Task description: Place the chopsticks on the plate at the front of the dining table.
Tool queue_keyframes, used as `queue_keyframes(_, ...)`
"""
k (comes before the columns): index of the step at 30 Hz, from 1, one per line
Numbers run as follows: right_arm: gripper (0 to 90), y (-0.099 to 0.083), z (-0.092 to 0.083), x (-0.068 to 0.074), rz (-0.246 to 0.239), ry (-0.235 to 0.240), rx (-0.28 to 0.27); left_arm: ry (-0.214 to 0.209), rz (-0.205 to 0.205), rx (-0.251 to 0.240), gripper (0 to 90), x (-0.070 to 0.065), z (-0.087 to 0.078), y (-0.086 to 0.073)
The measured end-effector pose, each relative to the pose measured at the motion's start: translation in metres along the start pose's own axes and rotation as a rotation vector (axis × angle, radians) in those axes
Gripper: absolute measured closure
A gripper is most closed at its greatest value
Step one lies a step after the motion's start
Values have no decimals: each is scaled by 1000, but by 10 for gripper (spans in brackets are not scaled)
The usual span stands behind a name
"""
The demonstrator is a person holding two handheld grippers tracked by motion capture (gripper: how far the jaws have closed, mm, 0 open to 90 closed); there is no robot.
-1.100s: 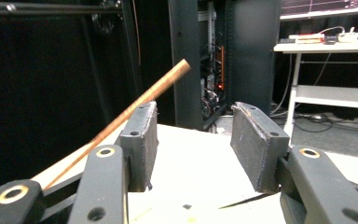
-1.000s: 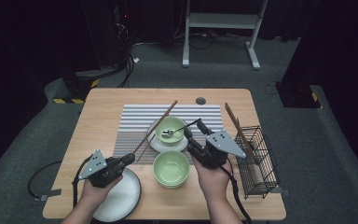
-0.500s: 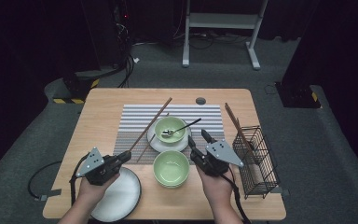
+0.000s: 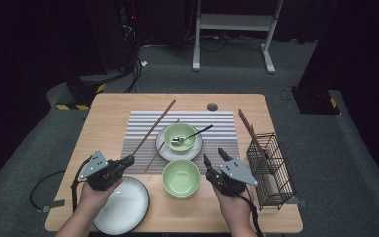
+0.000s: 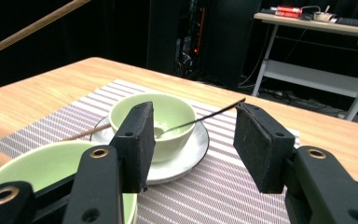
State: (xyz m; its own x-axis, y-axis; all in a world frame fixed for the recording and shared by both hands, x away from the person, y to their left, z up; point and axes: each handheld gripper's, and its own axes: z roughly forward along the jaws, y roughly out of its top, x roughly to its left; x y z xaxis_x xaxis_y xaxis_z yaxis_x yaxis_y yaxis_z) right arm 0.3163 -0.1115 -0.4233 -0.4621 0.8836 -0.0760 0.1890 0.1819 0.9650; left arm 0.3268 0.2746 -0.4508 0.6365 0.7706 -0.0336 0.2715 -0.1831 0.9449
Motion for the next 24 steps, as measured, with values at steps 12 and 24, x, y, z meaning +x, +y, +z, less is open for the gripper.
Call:
queue_keyframes(12,484,-16,-7,11,-10,13,2,78,-32,174,852,13,25,-8)
queue_keyframes(24,480,-24,-9,9,-12,12,3,125,-63,304,852,17,51,-17)
